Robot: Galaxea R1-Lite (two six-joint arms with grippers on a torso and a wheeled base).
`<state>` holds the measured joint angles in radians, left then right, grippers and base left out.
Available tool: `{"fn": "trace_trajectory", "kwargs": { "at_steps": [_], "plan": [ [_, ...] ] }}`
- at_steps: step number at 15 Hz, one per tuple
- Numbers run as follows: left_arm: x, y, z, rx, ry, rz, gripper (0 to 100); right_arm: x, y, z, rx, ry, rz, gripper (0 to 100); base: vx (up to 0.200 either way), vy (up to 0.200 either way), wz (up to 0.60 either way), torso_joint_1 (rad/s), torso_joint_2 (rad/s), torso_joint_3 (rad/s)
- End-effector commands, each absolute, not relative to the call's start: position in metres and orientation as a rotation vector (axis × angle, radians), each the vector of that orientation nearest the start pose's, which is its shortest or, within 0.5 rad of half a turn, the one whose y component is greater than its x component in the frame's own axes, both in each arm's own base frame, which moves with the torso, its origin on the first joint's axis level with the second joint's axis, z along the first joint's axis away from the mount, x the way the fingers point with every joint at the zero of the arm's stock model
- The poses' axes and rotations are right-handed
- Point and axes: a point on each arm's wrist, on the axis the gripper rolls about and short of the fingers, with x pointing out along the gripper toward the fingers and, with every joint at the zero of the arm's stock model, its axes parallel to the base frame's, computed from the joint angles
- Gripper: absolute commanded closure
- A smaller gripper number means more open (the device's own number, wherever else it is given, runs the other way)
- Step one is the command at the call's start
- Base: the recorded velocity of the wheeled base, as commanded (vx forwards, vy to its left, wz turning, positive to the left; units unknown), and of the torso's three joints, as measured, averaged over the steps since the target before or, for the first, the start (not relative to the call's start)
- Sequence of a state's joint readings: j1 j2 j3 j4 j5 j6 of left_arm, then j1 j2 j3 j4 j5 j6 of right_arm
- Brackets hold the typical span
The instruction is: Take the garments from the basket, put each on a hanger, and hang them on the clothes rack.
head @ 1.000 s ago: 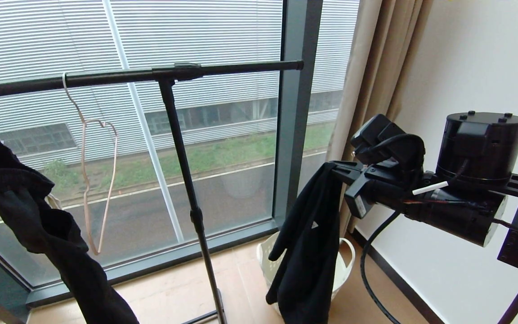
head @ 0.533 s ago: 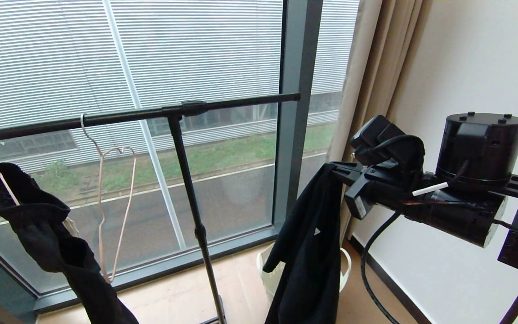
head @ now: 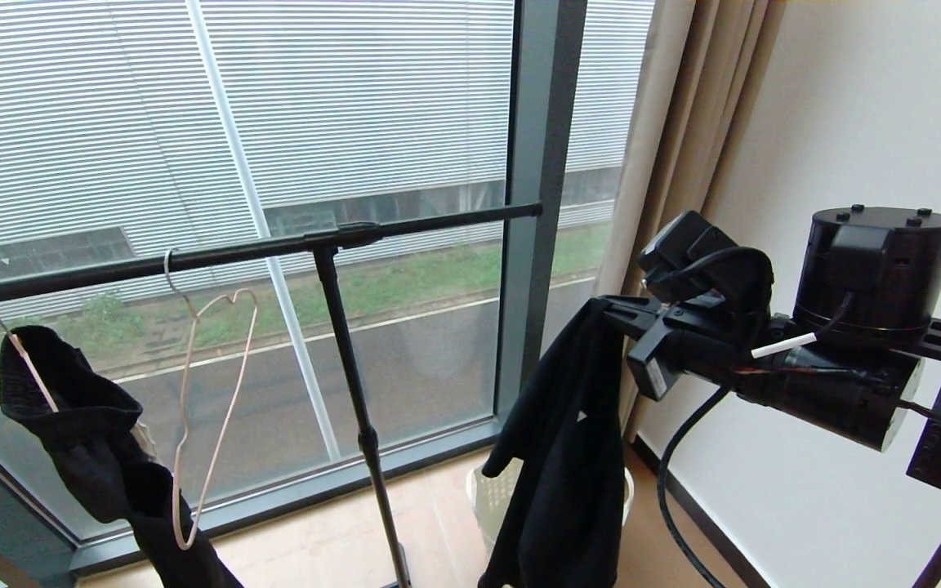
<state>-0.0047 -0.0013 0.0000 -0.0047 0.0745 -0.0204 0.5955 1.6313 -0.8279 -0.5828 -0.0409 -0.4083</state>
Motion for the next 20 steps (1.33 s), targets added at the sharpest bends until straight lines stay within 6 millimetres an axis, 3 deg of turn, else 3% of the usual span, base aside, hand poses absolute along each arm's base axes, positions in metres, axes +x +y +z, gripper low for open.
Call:
{"fn": "trace_trajectory", "kwargs": {
  "at_steps": [1, 5, 14, 18, 20],
  "plan": [
    [-0.0229, 0.0018, 0.0760, -0.022, -0.005, 0.071, 0, 0.2418, 0.1632, 0.2026, -0.489, 0.093, 0.594, 100, 0.000, 0.000, 0.00, 0.110, -0.25, -0.095],
    [-0.0229, 0.0018, 0.0760, -0.019, -0.005, 0.071, 0, 0.2421, 0.1628, 0.2031, -0.503, 0.079, 0.588, 100, 0.000, 0.000, 0.00, 0.009, -0.02, -0.010],
    [-0.0229, 0.0018, 0.0760, -0.019, -0.005, 0.071, 0, 0.2419, 0.1627, 0.2030, -0.490, 0.035, 0.584, 100, 0.000, 0.000, 0.53, 0.002, 0.00, -0.001],
    [-0.0229, 0.0018, 0.0760, -0.022, -0.005, 0.072, 0, 0.2422, 0.1619, 0.2039, -0.489, 0.032, 0.582, 100, -0.200, 0.000, 0.00, 0.007, 0.00, 0.001],
    [-0.0229, 0.0018, 0.0760, -0.022, -0.005, 0.072, 0, 0.2420, 0.1618, 0.2045, -0.488, 0.030, 0.581, 100, -0.200, 0.200, 0.00, -0.002, 0.00, 0.002]
  ]
}}
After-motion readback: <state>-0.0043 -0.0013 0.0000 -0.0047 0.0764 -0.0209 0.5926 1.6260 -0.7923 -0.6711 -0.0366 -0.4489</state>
